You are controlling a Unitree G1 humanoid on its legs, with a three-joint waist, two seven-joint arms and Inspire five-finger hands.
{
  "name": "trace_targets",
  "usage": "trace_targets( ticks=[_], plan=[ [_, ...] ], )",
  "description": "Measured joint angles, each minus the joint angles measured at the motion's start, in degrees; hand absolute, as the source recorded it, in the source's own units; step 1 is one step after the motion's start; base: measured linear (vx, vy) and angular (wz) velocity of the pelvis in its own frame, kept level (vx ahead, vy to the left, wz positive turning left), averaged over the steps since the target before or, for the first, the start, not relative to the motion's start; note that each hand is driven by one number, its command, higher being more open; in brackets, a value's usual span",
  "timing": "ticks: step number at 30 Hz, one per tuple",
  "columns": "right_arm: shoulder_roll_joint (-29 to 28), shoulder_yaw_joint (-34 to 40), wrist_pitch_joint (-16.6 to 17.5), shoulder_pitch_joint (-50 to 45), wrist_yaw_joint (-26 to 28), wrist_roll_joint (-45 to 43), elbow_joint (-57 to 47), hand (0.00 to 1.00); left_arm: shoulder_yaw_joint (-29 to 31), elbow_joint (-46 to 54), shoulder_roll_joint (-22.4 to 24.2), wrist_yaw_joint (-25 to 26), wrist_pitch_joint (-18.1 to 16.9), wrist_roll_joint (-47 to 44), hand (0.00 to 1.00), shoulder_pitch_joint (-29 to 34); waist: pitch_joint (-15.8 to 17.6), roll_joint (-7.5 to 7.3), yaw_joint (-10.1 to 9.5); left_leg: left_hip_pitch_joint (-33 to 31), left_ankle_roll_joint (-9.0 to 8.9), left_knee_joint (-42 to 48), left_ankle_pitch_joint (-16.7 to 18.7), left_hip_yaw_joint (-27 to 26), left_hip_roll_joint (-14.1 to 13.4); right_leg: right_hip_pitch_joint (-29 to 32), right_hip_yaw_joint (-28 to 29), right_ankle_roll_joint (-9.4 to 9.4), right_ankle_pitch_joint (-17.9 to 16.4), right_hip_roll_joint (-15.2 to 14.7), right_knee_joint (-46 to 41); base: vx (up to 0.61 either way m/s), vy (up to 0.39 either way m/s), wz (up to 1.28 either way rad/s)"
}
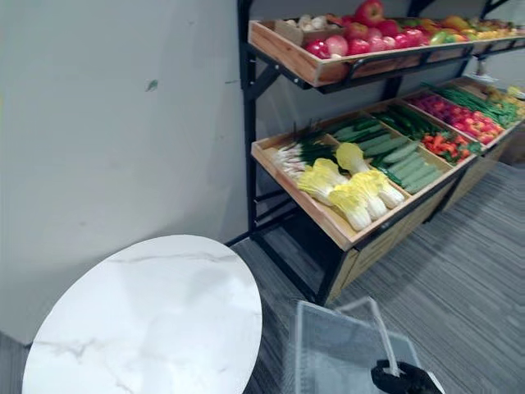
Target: Pick vegetable in the basket
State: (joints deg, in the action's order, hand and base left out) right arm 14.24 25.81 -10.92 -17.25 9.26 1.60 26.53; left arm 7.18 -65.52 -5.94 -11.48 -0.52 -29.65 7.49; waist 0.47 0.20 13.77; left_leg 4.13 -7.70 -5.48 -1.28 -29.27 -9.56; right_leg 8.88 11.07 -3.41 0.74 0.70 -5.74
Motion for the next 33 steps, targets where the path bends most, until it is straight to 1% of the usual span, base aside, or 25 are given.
trace_targets(
  ticks=[2, 5, 8, 11, 13, 15, 17, 18, 20, 21, 22, 24, 27, 31, 32, 33],
  plan=[
    [-0.6, 2.8, 0.0, -0.3, -1.2, 0.0, 2.0, 0.00, 0.0, 0.1, -0.2, 0.0, 0.1, -0.1, 1.00, -0.2, 0.0, 0.06, 0.98, 0.2, -0.05, 0.0, 0.4, -0.6, 0.0, 0.1, 0.5, -0.03, 0.0, 0.2, 0.0, -0.01, -0.005, -0.15],
    [-0.6, 5.3, 0.3, -1.4, -2.8, -0.1, 3.3, 0.00, 0.0, 0.1, -0.4, 0.1, 0.8, -0.5, 1.00, -0.6, -0.1, 0.07, 1.62, 0.9, -0.20, 0.0, 1.0, -1.7, -0.1, 0.1, 1.5, -0.05, 0.0, 0.5, -0.2, -0.01, -0.014, -0.16],
    [-0.6, 7.1, 1.0, -1.9, -3.1, -1.7, 4.4, 0.00, 0.0, 0.1, -0.4, 0.4, 1.3, -1.3, 1.00, -0.7, -0.1, -0.07, 2.54, 1.1, -0.14, 0.0, 1.3, -2.2, 0.0, 0.2, 1.9, -0.09, 0.0, 0.5, -0.2, -0.02, -0.016, -0.09],
    [-1.0, 7.2, 1.5, -2.3, -2.1, -2.5, 7.2, 0.00, 0.0, 0.1, -0.4, 0.4, 1.3, -2.1, 1.00, -1.2, -0.4, -0.56, 2.54, 1.1, -0.15, 0.0, 1.4, -2.6, 0.0, 0.3, 2.1, -0.12, 0.0, 0.5, -0.2, -0.01, -0.024, -0.05],
    [-1.7, 6.7, 2.0, -2.1, -1.5, -4.7, 8.9, 0.00, -0.1, 0.1, -0.4, 0.4, 1.3, -2.4, 1.00, -1.4, -0.4, -0.73, 2.49, 1.1, -0.15, 0.0, 1.4, -2.6, 0.0, 0.3, 2.1, -0.11, 0.0, 0.5, -0.2, 0.00, 0.000, 0.00],
    [-4.2, 6.5, 2.2, -1.4, 0.6, -11.0, 12.9, 0.00, -0.3, 0.1, -0.4, 0.4, 1.3, -2.4, 1.00, -1.6, -0.3, -0.72, 2.34, 0.9, -0.16, 0.0, 1.4, -2.5, 0.0, 0.4, 2.0, -0.10, 0.0, 0.5, -0.2, -0.01, -0.032, 0.02],
    [-5.2, 5.5, 2.4, -0.6, 1.2, -11.8, 15.7, 0.00, -0.3, 0.0, -0.4, 0.4, 1.3, -2.4, 1.00, -1.7, -0.4, -0.66, 2.18, 0.8, -0.15, 0.0, 1.4, -2.2, 0.0, 0.4, 1.8, -0.09, 0.0, 0.5, -0.1, 0.00, -0.030, 0.08],
    [-6.4, 3.3, 2.6, 0.1, 1.4, -12.6, 19.6, 0.00, -0.5, 0.0, -0.4, 0.4, 1.3, -2.4, 1.00, -2.0, -0.5, -0.40, 1.85, 0.4, -0.14, 0.0, 1.5, -1.6, 0.0, 0.5, 1.4, -0.03, -0.2, 0.3, -0.1, 0.01, -0.033, 0.14],
    [-7.5, 2.6, 2.8, 0.2, 1.5, -13.0, 21.4, 0.00, -1.4, -0.1, -0.5, 0.4, 1.2, -2.6, 1.00, -2.1, -0.7, -0.08, 1.37, 0.0, -0.11, 0.0, 1.5, -1.2, 0.0, 0.6, 1.0, -0.01, -0.3, 0.2, -0.1, 0.02, -0.032, 0.16],
    [-8.3, 2.1, 3.6, 0.5, 1.5, -13.0, 23.6, 0.00, -1.5, -0.1, -0.4, 0.4, 1.2, -3.2, 1.00, -2.3, -0.7, 0.18, 0.84, -0.3, -0.09, 0.0, 1.5, -0.6, 0.0, 0.6, 0.3, -0.05, -0.5, 0.0, -0.1, 0.03, -0.032, 0.26],
    [-8.8, 2.2, 5.0, 1.0, 1.1, -13.1, 25.8, 0.00, -1.5, -0.1, -0.4, 0.4, 1.2, -3.6, 1.00, -2.3, -0.8, 0.39, 0.45, -0.7, -0.07, 0.0, 1.5, 0.3, 0.1, 0.6, -0.4, -0.02, -0.7, -0.2, -0.1, 0.03, -0.024, 0.29],
    [-8.5, 2.0, 6.3, 2.2, 0.7, -13.1, 28.8, 0.00, -1.4, -1.1, -0.4, 0.4, 1.0, -3.5, 1.00, -2.6, -1.0, 0.69, -0.21, -1.0, 0.04, 0.0, 1.4, 1.9, 0.3, 0.2, -1.8, 0.29, -1.0, -0.6, -0.2, 0.04, -0.014, 0.36],
    [-8.0, 0.5, 7.4, 3.4, 0.4, -13.0, 31.8, 0.00, -1.3, -1.5, -0.4, 0.4, 0.9, -3.5, 1.00, -2.5, -1.1, 0.51, -1.54, -1.3, 0.12, 0.0, 1.3, 3.6, 0.3, -0.4, -3.4, 0.53, -1.3, -1.0, -0.1, 0.03, -0.015, 0.30],
    [-8.0, -2.2, 7.5, 6.5, -0.8, -12.4, 35.0, 0.00, -1.3, -2.8, -0.3, 0.1, 0.5, -3.5, 1.00, -2.3, -1.0, 0.43, -3.01, -1.4, 0.37, 0.0, 0.7, 6.8, 0.5, -2.2, -6.5, 0.74, -2.1, -1.7, 0.3, 0.01, -0.026, 0.43],
    [-8.3, -2.3, 7.3, 7.4, -1.2, -11.3, 35.7, 0.00, -1.3, -3.3, -0.2, 0.0, 0.1, -3.5, 1.00, -2.3, -0.9, 0.50, -3.77, -1.4, 0.42, 0.0, 0.6, 7.9, 0.5, -2.6, -7.5, 0.83, -2.3, -1.9, 0.4, 0.00, -0.017, 0.41],
    [-8.4, -2.4, 7.2, 7.9, -1.7, -10.6, 36.2, 0.00, -1.4, -3.4, -0.2, -0.1, -0.3, -3.5, 1.00, -2.5, -0.8, 0.56, -4.04, -1.5, 0.46, 0.0, 0.5, 8.5, 0.6, -3.0, -8.2, 0.82, -2.3, -2.1, 0.7, 0.00, -0.018, 0.46]
  ],
)
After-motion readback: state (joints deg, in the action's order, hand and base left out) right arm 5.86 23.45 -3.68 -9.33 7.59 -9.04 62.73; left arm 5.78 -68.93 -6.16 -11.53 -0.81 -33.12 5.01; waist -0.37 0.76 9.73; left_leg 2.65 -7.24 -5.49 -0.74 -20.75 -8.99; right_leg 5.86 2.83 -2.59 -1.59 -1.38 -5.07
